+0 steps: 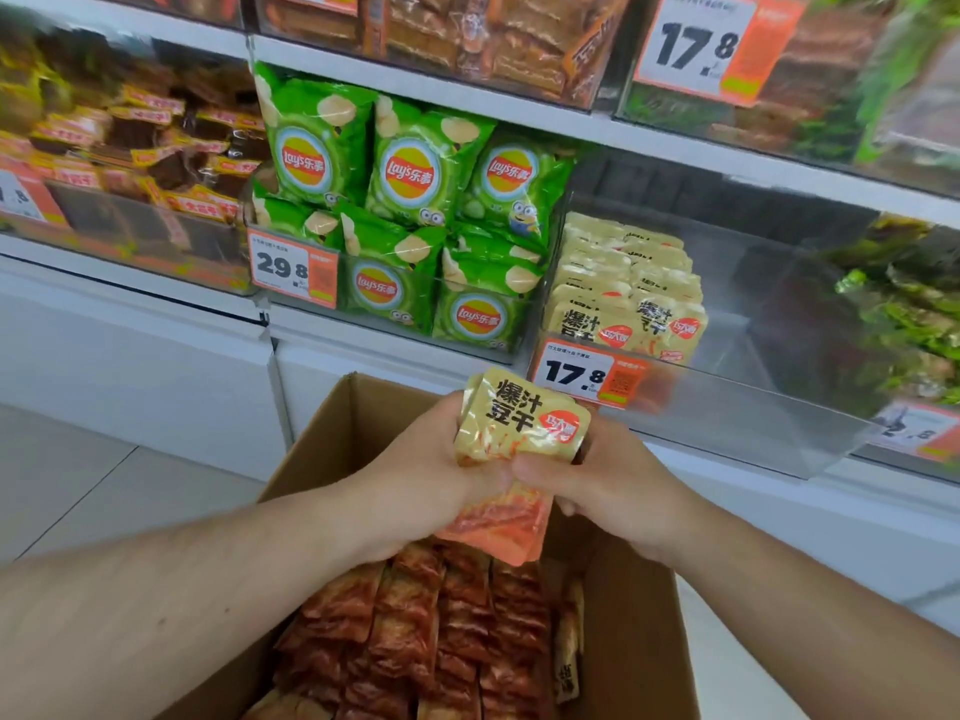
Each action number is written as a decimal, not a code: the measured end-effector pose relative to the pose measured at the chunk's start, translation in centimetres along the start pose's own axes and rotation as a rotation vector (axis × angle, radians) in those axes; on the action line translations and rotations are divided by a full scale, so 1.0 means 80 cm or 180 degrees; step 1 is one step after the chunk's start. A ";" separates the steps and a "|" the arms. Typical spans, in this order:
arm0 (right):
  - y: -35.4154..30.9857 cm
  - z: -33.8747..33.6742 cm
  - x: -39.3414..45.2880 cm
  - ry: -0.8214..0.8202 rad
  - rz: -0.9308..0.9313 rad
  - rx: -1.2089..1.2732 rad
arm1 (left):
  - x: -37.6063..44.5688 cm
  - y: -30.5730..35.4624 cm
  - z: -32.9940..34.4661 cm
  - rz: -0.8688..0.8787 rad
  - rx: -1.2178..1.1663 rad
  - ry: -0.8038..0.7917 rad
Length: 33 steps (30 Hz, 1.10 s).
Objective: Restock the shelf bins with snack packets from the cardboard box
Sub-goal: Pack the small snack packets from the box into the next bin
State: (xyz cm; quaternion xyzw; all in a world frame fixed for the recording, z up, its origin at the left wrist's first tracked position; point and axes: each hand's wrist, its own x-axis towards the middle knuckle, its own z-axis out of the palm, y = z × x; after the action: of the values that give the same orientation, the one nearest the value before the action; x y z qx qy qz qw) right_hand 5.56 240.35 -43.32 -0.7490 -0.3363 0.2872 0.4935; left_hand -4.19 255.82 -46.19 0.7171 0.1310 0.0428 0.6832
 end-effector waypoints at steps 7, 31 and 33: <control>-0.010 -0.030 -0.014 0.0118 -0.0130 -0.0128 | 0.007 0.023 0.017 0.0259 0.0552 -0.0314; -0.035 -0.217 -0.010 0.2467 -0.0711 -0.0012 | 0.134 0.113 0.066 0.1551 0.3172 0.1089; -0.028 -0.225 0.001 0.2427 -0.0617 -0.0179 | 0.143 0.105 0.067 0.1278 0.3365 0.1031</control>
State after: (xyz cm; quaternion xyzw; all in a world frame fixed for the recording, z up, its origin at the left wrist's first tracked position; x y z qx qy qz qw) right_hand 18.80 231.22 -35.00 -0.7799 -0.2057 -0.0688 0.5871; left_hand 9.23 253.16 -39.52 0.9555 0.0990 0.2092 0.1827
